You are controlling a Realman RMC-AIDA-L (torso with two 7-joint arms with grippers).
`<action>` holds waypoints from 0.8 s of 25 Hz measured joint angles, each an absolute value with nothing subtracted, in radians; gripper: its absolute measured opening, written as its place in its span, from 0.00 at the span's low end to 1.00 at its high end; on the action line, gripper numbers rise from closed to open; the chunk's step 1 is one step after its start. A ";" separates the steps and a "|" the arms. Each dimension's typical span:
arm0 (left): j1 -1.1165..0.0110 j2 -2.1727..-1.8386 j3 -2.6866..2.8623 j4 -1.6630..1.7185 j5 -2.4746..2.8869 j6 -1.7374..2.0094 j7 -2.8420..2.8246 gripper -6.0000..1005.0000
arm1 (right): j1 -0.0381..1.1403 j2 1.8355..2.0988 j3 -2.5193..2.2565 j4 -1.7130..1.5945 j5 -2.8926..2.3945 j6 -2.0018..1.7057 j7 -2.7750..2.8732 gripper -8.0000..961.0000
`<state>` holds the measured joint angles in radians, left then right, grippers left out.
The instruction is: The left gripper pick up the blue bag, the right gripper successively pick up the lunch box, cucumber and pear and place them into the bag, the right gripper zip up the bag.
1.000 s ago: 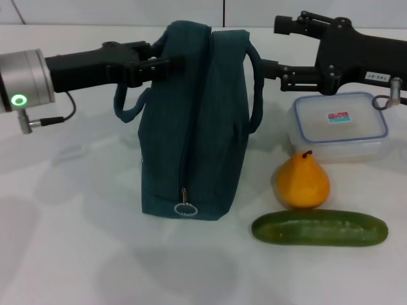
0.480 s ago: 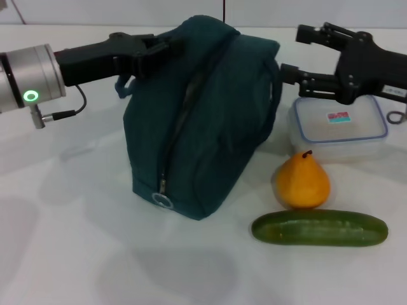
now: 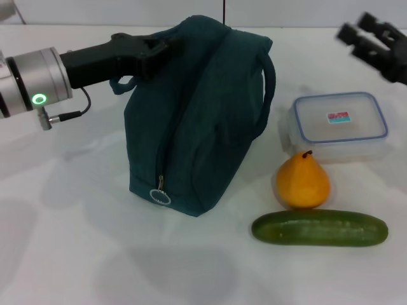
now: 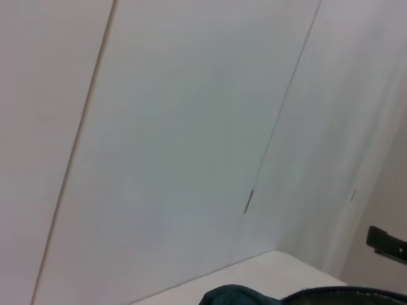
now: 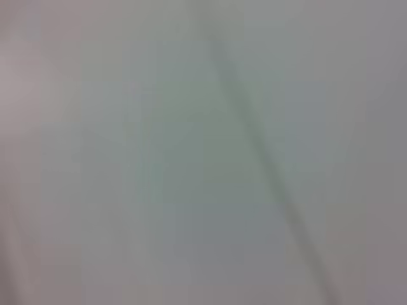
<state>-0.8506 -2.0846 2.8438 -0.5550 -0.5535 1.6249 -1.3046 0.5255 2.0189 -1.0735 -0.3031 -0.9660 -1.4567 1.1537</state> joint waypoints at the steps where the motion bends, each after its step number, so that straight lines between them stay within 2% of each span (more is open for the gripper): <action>1: -0.847 -2.085 2.844 -0.537 -0.554 1.614 -1.273 0.08 | 0.521 2.022 -1.074 -0.255 -0.915 -1.450 1.148 0.87; 9: -0.832 -2.084 2.844 -0.484 -0.543 1.579 -1.164 0.06 | 0.469 2.028 -1.074 0.038 -0.636 -1.575 1.186 0.87; 20: -0.810 -2.083 2.844 -0.448 -0.533 1.574 -1.095 0.05 | 0.409 2.028 -1.036 0.128 -0.632 -1.618 1.275 0.87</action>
<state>-0.8097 -2.0829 2.8440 -0.4481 -0.5332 1.5745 -1.0946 0.4086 2.0278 -1.0359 0.1284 -0.6325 -1.6183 1.2747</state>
